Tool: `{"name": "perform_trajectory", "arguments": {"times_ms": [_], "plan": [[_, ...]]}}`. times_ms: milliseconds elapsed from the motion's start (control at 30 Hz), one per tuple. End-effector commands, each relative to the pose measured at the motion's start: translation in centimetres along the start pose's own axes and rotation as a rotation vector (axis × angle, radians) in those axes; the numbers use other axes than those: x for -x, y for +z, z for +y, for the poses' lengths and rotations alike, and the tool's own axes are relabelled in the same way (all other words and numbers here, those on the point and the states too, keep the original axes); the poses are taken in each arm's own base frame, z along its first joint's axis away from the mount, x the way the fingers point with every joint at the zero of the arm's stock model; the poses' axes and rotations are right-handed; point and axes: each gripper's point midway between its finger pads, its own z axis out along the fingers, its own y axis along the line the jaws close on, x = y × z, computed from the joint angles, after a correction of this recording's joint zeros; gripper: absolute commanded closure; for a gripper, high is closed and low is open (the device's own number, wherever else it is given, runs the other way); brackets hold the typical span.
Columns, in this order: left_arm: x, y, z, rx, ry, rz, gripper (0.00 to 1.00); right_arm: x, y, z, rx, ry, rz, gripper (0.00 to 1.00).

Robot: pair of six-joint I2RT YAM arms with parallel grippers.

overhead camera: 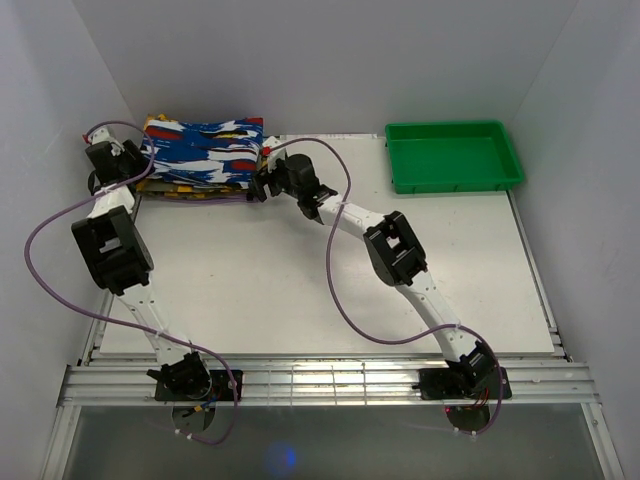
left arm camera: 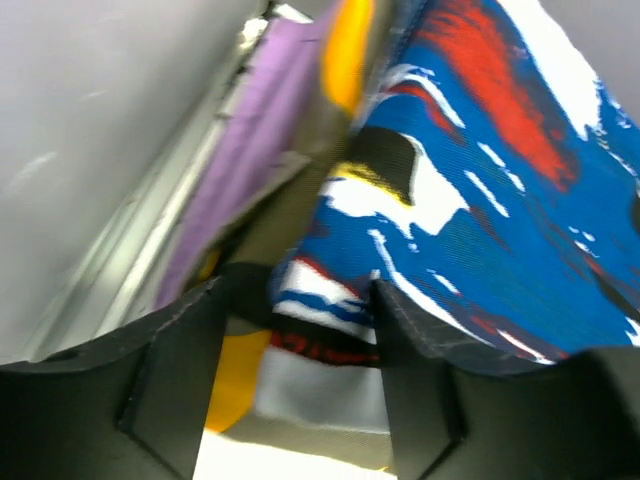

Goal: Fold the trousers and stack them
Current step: Neatly place the folded trousers to the corner

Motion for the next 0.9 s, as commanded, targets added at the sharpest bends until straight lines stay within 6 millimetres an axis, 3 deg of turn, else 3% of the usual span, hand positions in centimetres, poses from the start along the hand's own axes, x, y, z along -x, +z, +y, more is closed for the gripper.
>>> {"name": "perform_trajectory", "arguments": {"times_ms": [0,67,100,167,200,333,467,500,533,567,600,633,667,700,733,767,800,833,867], "plan": [[5.9,-3.8,3.2,0.164,0.011,-0.098,0.28,8.8,-2.5,-4.4,-0.098,-0.032,-0.123,0.14],[5.9,-4.8,2.9,0.170,0.015,-0.070,0.21,8.7,-3.0,-4.5,-0.095,-0.028,-0.109,0.10],[6.0,-5.2,2.6,0.161,0.023,-0.064,0.20,9.8,-3.5,-4.7,-0.099,-0.028,-0.119,0.05],[6.3,-6.6,2.3,0.162,0.044,-0.045,0.18,9.8,-4.1,-4.7,-0.091,-0.020,-0.099,0.02],[6.3,-7.1,2.2,0.162,0.050,-0.035,0.18,11.1,-4.7,-4.9,-0.092,-0.019,-0.112,0.10],[5.9,-9.8,2.1,0.184,0.094,0.029,0.13,12.5,-6.8,-5.6,-0.090,0.002,-0.094,0.10],[3.7,-13.1,2.4,0.204,0.138,0.161,0.10,13.3,-10.0,-7.0,-0.092,0.030,-0.051,0.10],[3.7,-13.7,2.4,0.205,0.167,0.177,0.02,14.9,-11.6,-8.1,-0.107,0.032,-0.063,0.10],[3.6,-14.5,2.3,0.205,0.180,0.192,0.02,13.4,-12.5,-8.1,-0.094,0.052,-0.009,0.10],[2.1,-15.3,1.7,0.167,0.185,0.268,0.02,13.7,-13.5,-8.5,-0.095,0.062,0.001,0.10],[2.9,-15.8,0.7,0.119,0.211,0.278,0.02,15.5,-15.5,-9.6,-0.112,0.063,-0.015,0.10],[2.5,-16.3,0.3,0.077,0.265,0.313,0.02,13.7,-16.7,-9.6,-0.101,0.091,0.051,0.10],[1.6,-17.0,-0.5,0.028,0.270,0.357,0.02,13.7,-17.9,-9.9,-0.103,0.102,0.069,0.10],[1.6,-17.1,-1.3,0.013,0.297,0.364,0.02,15.1,-20.0,-11.0,-0.124,0.108,0.066,0.10],[1.4,-17.2,-1.7,0.020,0.336,0.379,0.02,12.7,-21.5,-10.9,-0.124,0.147,0.151,0.10],[1.3,-17.1,-2.2,0.028,0.370,0.381,0.02,12.4,-22.8,-11.2,-0.138,0.161,0.176,0.10],[0.9,-16.9,-4.1,0.005,0.418,0.385,0.02,13.5,-25.1,-12.1,-0.168,0.164,0.169,0.10],[0.8,-16.8,-5.5,-0.026,0.451,0.382,0.02,13.0,-26.4,-12.2,-0.175,0.176,0.191,0.10],[-0.1,-16.6,-8.2,-0.079,0.487,0.389,0.02,10.1,-28.3,-12.5,-0.192,0.207,0.253,0.10]]}}
